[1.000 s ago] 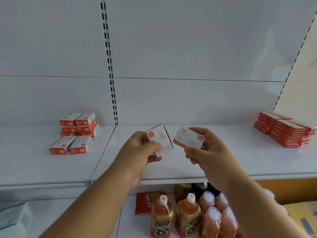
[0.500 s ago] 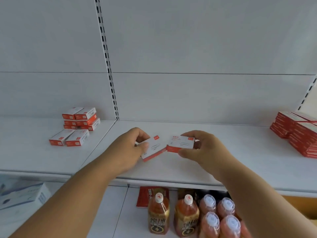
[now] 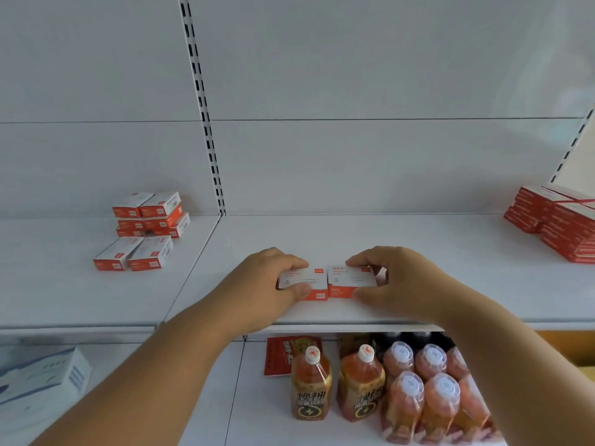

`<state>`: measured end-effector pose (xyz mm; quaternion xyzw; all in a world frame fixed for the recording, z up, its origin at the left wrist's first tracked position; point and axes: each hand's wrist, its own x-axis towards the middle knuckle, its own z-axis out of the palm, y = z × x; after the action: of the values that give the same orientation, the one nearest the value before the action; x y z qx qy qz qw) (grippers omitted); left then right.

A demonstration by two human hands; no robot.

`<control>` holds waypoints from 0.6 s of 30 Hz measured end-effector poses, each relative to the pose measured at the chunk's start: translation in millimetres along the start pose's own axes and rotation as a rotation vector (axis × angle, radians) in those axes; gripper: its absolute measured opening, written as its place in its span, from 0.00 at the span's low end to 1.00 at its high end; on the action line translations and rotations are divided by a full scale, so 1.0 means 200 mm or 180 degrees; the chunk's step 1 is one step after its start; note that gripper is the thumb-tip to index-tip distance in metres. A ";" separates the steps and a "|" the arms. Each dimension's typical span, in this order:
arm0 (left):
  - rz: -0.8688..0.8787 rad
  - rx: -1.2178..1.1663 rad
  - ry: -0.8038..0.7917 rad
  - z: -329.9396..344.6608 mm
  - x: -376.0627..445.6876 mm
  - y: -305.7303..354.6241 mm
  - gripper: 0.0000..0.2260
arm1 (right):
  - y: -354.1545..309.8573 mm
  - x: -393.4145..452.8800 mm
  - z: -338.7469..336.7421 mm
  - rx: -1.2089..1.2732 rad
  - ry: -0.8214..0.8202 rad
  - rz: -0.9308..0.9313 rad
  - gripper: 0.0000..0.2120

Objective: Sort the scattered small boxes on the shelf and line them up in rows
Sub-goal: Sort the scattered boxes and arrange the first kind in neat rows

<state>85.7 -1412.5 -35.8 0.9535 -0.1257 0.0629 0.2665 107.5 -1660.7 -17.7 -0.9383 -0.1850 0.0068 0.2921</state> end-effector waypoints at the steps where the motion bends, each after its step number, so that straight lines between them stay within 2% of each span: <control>1: 0.0008 -0.0013 0.0030 0.00 0.00 0.00 0.20 | 0.00 0.00 0.00 -0.0037 -0.0017 -0.0035 0.22; 11: 0.0104 -0.0110 0.0115 0.03 0.00 -0.03 0.20 | 0.03 -0.01 0.00 -0.0077 -0.0090 -0.0048 0.21; 18: 0.0024 -0.0139 -0.0056 0.00 -0.01 -0.01 0.20 | 0.02 -0.01 0.00 -0.0162 -0.0215 -0.0104 0.24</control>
<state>84.3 -1411.3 -36.6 0.9475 -0.1329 0.0527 0.2859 107.1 -1664.7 -19.7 -0.9415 -0.2101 0.0289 0.2618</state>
